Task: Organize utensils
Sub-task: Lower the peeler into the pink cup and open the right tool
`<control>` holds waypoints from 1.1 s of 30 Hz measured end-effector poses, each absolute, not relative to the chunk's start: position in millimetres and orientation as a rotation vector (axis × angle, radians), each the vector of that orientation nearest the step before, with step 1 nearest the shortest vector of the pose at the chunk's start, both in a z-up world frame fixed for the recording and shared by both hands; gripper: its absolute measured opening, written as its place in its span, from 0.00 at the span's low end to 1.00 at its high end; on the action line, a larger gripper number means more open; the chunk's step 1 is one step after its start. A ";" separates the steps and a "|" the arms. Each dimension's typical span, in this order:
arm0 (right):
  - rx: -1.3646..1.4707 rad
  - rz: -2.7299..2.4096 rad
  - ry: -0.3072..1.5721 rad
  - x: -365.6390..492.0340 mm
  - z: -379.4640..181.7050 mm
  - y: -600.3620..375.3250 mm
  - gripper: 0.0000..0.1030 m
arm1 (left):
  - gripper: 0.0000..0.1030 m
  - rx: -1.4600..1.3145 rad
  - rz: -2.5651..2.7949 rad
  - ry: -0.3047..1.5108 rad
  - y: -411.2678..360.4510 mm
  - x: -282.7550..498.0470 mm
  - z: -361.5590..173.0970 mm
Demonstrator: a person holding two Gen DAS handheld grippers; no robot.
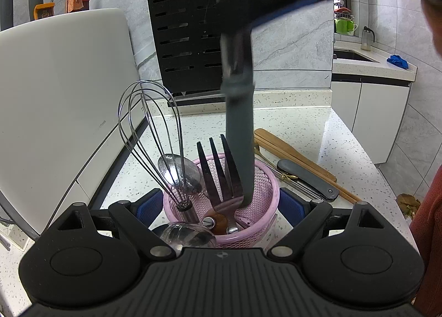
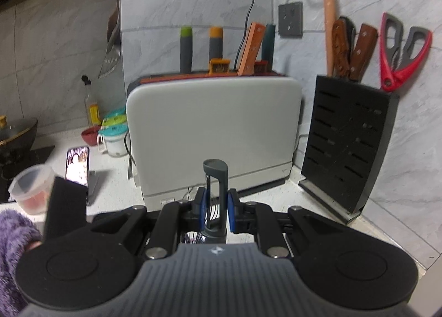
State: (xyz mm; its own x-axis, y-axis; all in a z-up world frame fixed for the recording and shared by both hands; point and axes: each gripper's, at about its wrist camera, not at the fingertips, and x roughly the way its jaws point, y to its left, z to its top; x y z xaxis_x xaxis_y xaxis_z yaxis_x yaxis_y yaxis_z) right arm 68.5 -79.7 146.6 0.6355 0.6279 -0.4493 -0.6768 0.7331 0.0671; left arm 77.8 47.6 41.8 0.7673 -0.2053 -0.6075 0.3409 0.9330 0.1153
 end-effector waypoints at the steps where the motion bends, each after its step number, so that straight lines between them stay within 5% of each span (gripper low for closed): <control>1: -0.115 0.747 0.480 69.5 143.8 -77.9 0.13 | 1.00 0.225 -0.299 0.630 47.6 77.8 41.8; 33: -0.173 0.771 0.648 89.7 100.5 -64.0 0.13 | 1.00 0.225 -0.299 0.630 47.7 77.7 41.7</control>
State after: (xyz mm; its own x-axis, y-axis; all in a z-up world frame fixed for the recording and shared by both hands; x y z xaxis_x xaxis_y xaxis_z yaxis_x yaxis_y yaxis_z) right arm 89.7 -64.0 100.5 0.5357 0.5923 -0.6019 -0.6950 0.7141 0.0841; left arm 77.7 47.7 41.7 0.7676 -0.2051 -0.6073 0.3408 0.9330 0.1156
